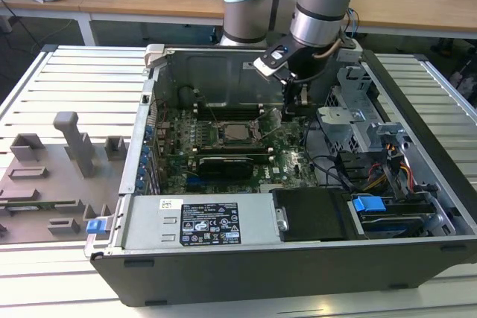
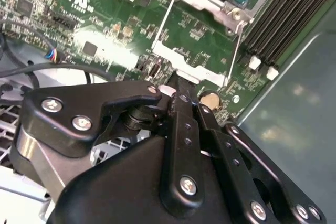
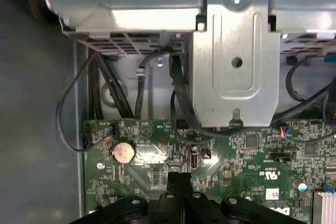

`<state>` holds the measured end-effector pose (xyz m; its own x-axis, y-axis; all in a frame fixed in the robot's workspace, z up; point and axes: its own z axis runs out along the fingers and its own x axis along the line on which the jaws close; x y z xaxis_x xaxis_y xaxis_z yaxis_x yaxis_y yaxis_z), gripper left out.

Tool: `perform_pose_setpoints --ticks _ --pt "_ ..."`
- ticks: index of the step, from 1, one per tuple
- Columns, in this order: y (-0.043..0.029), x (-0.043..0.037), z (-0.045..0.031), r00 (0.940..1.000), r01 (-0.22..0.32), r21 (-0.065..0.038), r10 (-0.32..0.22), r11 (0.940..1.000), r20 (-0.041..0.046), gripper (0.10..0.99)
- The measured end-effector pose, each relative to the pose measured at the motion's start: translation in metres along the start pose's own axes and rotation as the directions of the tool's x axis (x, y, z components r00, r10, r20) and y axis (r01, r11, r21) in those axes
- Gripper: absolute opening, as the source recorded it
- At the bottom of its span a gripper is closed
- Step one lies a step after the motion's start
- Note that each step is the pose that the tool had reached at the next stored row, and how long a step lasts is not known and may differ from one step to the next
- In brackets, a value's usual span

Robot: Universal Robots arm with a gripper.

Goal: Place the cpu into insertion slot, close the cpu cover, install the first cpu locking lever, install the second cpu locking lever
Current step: 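Close the cpu cover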

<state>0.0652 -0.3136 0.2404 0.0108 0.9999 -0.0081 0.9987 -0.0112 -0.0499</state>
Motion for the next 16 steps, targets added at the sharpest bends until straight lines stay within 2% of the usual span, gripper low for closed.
perform_pose_setpoints --ticks 3,7,16 --pt "-0.0089 -0.0002 0.0004 1.0 0.0 0.0 0.0 1.0 -0.0004 0.106" --pt "-0.017 -0.0003 0.0008 1.0 0.0 0.0 0.0 1.0 -0.0004 0.106" --pt "-0.0315 -0.0004 0.0016 1.0 0.0 0.0 0.0 1.0 -0.0005 0.106"
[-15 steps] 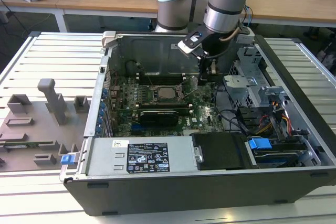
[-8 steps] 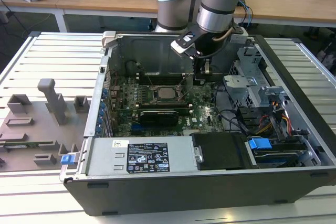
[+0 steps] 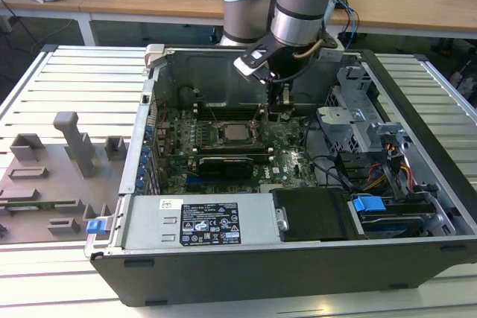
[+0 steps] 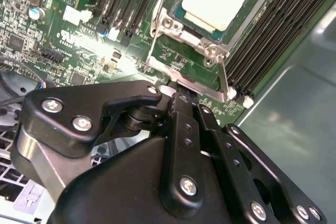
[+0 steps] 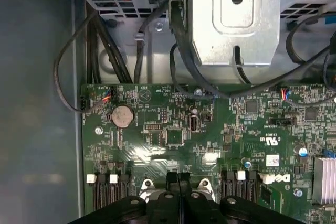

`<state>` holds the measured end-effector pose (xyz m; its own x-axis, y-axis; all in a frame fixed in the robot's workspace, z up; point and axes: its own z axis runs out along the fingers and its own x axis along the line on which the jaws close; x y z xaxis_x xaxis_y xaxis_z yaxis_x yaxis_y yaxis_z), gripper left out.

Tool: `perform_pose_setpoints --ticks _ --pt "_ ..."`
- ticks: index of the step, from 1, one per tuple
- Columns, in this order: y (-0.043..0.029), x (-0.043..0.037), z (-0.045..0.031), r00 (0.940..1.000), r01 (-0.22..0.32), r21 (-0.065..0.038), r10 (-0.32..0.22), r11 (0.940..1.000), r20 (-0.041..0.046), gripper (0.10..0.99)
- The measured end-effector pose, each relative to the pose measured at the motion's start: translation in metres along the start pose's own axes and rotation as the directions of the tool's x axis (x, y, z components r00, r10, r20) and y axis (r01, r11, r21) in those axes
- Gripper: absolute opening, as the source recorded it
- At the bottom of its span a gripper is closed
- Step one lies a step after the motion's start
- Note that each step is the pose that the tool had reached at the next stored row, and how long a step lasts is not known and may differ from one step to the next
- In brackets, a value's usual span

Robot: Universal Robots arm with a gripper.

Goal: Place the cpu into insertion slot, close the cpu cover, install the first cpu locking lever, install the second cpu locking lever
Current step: 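Close the cpu cover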

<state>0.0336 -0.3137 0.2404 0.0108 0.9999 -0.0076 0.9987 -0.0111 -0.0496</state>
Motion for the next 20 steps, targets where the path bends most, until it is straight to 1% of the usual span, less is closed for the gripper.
perform_pose_setpoints --ticks 20 --pt "-0.018 -0.0002 0.0009 1.0 0.0 0.0 0.0 1.0 0.0 0.106"
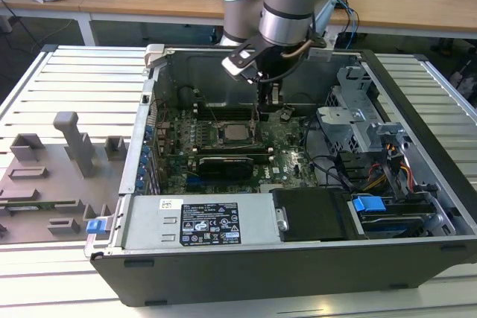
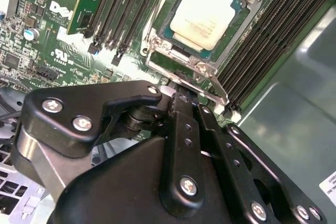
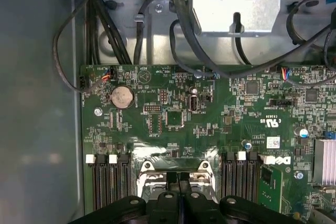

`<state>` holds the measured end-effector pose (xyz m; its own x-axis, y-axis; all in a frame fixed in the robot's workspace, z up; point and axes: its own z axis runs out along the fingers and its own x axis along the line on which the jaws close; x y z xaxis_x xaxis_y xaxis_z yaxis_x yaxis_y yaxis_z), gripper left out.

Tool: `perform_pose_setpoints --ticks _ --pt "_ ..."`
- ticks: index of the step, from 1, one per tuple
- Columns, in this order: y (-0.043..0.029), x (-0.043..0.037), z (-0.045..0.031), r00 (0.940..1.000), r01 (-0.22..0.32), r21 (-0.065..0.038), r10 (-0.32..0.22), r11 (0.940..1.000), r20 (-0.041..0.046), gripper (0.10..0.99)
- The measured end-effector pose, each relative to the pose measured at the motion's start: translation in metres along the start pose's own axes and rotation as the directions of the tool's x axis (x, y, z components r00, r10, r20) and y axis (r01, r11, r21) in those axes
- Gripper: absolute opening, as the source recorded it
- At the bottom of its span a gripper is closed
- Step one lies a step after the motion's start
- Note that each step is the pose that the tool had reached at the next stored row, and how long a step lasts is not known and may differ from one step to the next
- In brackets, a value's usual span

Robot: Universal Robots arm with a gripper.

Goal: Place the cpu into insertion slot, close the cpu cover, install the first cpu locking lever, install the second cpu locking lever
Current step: 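Close the cpu cover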

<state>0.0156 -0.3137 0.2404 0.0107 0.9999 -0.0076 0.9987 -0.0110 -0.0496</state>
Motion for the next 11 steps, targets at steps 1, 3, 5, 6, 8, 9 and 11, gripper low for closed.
perform_pose_setpoints --ticks 1,3,5,6,8,9,11 --pt "-0.0008 0.0 0.0 1.0 0.0 0.0 0.0 1.0 0.0 0.106" --pt "-0.0026 0.0 0.0001 1.0 0.0 0.0 0.0 1.0 0.0 0.106" --pt "-0.0037 0.0 0.0002 1.0 0.0 0.0 0.0 1.0 0.0001 0.106" --pt "-0.0045 -0.0001 0.0002 1.0 0.0 0.0 0.0 1.0 0.0 0.106" --pt "-0.0061 -0.0001 0.0003 1.0 0.0 0.0 0.0 1.0 0.0 0.106" --pt "-0.0067 -0.0001 0.0003 1.0 0.0 0.0 0.0 1.0 0.0001 0.106" --pt "-0.0088 -0.0001 0.0004 1.0 0.0 0.0 0.0 1.0 0.0 0.106"
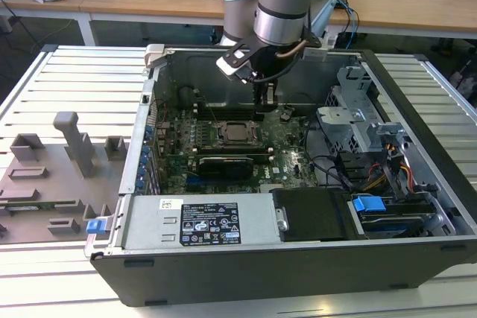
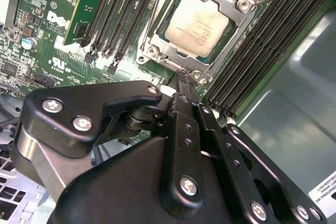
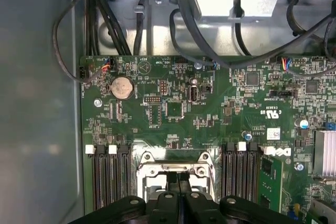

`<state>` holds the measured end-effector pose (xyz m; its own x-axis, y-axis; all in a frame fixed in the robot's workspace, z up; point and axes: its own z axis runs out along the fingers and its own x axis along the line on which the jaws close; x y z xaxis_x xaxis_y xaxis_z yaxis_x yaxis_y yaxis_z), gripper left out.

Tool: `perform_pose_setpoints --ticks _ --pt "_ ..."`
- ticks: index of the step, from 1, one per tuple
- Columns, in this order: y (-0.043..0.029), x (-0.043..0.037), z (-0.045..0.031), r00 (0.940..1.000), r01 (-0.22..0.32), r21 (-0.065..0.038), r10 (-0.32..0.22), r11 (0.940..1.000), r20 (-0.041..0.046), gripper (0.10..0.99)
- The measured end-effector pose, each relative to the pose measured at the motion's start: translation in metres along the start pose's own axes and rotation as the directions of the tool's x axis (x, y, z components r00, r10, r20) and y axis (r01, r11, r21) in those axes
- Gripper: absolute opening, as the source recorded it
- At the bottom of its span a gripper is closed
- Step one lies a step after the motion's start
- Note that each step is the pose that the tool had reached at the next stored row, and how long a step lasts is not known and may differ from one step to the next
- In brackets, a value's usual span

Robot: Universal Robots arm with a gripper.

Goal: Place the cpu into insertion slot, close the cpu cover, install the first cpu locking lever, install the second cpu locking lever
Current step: 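Close the cpu cover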

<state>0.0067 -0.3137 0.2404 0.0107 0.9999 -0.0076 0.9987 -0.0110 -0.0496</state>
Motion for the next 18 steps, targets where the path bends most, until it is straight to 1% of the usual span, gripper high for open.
perform_pose_setpoints --ticks 10,11,18 --pt "-0.0122 -0.0001 0.0006 1.0 0.0 0.0 0.0 1.0 0.0001 0.106" --pt "-0.0147 -0.0002 0.0007 1.0 0.0 0.0 0.0 1.0 0.0001 0.106" --pt "-0.024 -0.0002 0.0013 1.0 0.0 0.0 0.0 1.0 -0.0001 0.106"
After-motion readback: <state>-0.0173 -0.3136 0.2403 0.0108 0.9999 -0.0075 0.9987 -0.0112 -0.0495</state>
